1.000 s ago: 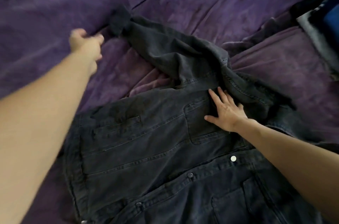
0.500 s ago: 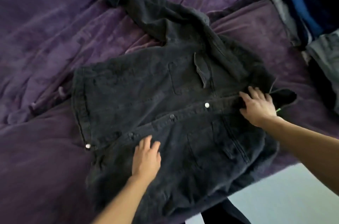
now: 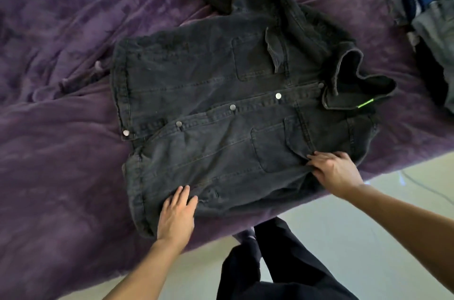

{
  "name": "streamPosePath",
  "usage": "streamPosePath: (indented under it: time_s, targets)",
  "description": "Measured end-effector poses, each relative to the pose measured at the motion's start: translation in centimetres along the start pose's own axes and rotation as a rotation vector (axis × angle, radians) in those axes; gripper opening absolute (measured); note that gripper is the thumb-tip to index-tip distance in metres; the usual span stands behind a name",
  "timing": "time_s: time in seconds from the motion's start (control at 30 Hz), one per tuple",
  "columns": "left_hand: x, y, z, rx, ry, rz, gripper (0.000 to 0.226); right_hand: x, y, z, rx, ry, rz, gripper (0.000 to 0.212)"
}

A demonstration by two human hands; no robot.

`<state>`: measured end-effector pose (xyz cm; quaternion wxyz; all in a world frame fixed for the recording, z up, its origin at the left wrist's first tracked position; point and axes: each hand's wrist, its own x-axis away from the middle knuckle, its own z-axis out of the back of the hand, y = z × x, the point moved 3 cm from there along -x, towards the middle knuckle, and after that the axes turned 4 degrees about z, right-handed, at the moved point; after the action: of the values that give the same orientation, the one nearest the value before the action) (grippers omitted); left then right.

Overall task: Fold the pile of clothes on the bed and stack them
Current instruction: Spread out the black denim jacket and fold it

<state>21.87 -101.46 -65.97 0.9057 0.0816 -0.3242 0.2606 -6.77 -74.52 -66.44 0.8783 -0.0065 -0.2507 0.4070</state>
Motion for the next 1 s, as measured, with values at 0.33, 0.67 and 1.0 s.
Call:
streamPosePath:
  time_s: [0.33, 0.67, 1.0]
  targets:
    - [7.3, 3.5, -1.2, 0.036, 0.186, 0.001, 0.039, 6.3, 3.7, 1.1, -0.565, 0.368, -0.837, 0.072]
    - [4.0, 11.4, -0.4, 0.098, 0.173, 0.022, 0.077, 5.2, -1.2, 4.1, -2.079, -0.082, -0.779, 0.014]
    - [8.3, 12.8, 1.4, 0.172, 0.370, -0.198, 0.035, 8.3, 5.3, 3.7, -1.480, 0.115, -1.064, 0.019]
